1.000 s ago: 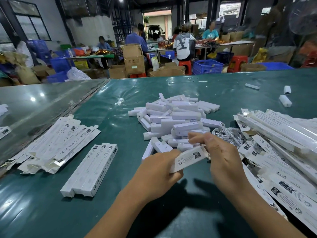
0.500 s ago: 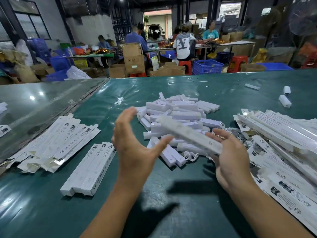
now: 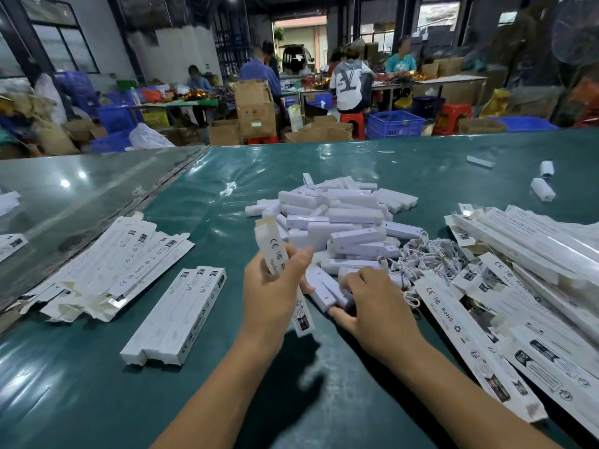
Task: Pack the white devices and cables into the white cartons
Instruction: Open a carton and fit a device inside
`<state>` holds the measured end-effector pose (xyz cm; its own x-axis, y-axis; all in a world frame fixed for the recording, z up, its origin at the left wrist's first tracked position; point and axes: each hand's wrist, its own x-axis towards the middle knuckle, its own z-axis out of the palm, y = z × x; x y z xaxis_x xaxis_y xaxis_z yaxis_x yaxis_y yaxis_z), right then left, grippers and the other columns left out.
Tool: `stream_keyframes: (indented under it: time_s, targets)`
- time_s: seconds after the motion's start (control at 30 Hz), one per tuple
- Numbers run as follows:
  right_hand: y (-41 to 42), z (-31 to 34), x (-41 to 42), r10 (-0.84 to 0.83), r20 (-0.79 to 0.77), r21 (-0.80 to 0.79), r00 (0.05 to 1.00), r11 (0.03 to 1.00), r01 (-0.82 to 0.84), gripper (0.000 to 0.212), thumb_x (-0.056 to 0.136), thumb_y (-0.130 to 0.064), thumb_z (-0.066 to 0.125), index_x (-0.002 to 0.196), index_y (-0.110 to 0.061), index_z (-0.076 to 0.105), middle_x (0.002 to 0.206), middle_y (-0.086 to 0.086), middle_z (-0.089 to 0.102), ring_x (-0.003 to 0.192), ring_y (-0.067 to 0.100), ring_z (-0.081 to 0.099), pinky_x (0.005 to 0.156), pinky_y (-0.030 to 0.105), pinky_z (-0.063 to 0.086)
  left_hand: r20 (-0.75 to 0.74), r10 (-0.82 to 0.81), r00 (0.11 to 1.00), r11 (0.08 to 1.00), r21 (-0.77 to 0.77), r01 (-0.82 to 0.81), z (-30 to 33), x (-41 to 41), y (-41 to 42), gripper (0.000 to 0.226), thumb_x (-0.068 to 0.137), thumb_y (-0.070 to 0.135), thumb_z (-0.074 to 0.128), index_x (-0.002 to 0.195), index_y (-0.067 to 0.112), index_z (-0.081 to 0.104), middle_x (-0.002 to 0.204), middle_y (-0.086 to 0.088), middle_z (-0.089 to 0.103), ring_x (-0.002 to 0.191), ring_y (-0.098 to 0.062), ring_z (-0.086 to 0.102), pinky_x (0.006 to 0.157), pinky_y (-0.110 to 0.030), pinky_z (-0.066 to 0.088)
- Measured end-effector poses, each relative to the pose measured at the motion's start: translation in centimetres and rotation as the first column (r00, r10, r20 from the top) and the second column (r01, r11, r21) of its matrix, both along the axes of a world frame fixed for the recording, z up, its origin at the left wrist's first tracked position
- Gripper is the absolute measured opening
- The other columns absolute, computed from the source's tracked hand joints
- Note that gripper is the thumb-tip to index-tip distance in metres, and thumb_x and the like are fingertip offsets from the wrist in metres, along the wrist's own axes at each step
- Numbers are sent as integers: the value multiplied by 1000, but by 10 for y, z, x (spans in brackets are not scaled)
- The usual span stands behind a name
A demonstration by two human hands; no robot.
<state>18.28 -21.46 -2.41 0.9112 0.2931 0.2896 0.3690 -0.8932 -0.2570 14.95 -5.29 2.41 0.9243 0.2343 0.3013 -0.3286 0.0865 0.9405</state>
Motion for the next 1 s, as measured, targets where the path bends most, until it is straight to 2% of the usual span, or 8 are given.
stream_keyframes:
  time_s: [0.13, 0.23, 0.3, 0.4, 0.53, 0.63, 0.8, 1.0]
  targets:
    - [-2, -1, 3, -59, 35, -97, 998, 993, 62, 29, 102, -39, 51, 121, -19, 58, 114, 2, 53, 107, 24, 49, 85, 35, 39, -138, 24, 990, 989, 149, -4, -13, 7, -3, 7, 96, 28, 66, 96, 22, 62, 72, 3, 65, 70, -15, 66, 76, -39, 55]
    - [-8, 6, 5, -121, 10, 214, 993, 970, 116, 19, 103, -30, 50, 110, -16, 61, 105, 3, 56, 91, 24, 55, 75, 36, 40, -97, 67, 993, 968, 247, -42, -20, 5, -10, 2, 99, 25, 63, 100, 25, 63, 83, 0, 69, 71, -10, 64, 69, -27, 53]
    - [-16, 11, 4, -100, -66, 585, 993, 802, 119, 11, 100, -23, 58, 95, -18, 66, 86, -3, 67, 77, 19, 61, 66, 27, 42, -70, 26, 997, 978, 210, -11, -23, 3, -18, 8, 97, 28, 66, 102, 23, 63, 77, 3, 68, 66, -7, 61, 61, -20, 51]
    - [-21, 19, -10, 294, -218, 870, 931, 490, 49, 9, 97, -13, 66, 93, -20, 71, 81, 1, 75, 75, 21, 73, 65, 25, 55, -79, -18, 997, 987, 161, 31, -25, 3, -25, 40, 80, 47, 74, 101, 15, 64, 84, -10, 71, 68, -13, 62, 59, -24, 52]
    - [-20, 19, -20, 475, -229, 817, 850, 568, -98, 7, 90, -18, 73, 90, -25, 71, 84, 4, 75, 77, 23, 75, 74, 35, 62, -73, -66, 995, 994, 81, 72, -24, 4, -17, 24, 89, 28, 77, 100, 7, 70, 88, -15, 74, 74, -19, 68, 66, -38, 56]
    - [-27, 26, -16, 401, -233, 729, 886, 675, -113, 11, 91, -21, 75, 92, -31, 70, 89, -3, 74, 83, 16, 74, 76, 42, 63, -57, -141, 988, 981, 127, 148, -23, 4, -18, 13, 89, 16, 75, 93, 4, 71, 78, -6, 73, 68, -12, 65, 61, -27, 53]
    - [-47, 47, -14, 462, -79, 857, 883, 485, -177, 41, 96, -23, 67, 132, -42, 61, 103, 5, 73, 84, 22, 70, 65, 35, 62, -35, -294, 955, 928, 227, 294, -19, 2, -20, 9, 87, 23, 76, 91, 15, 75, 80, -2, 73, 64, -3, 57, 61, -15, 44]
    - [-58, 57, -11, 283, 61, 808, 957, 549, -214, 11, 93, -28, 73, 98, -37, 70, 73, 4, 71, 60, 21, 72, 60, 38, 62, 5, -256, 967, 880, 414, 231, -21, -3, -22, 16, 84, 34, 81, 91, 27, 67, 77, 17, 63, 66, 2, 55, 63, -11, 42]
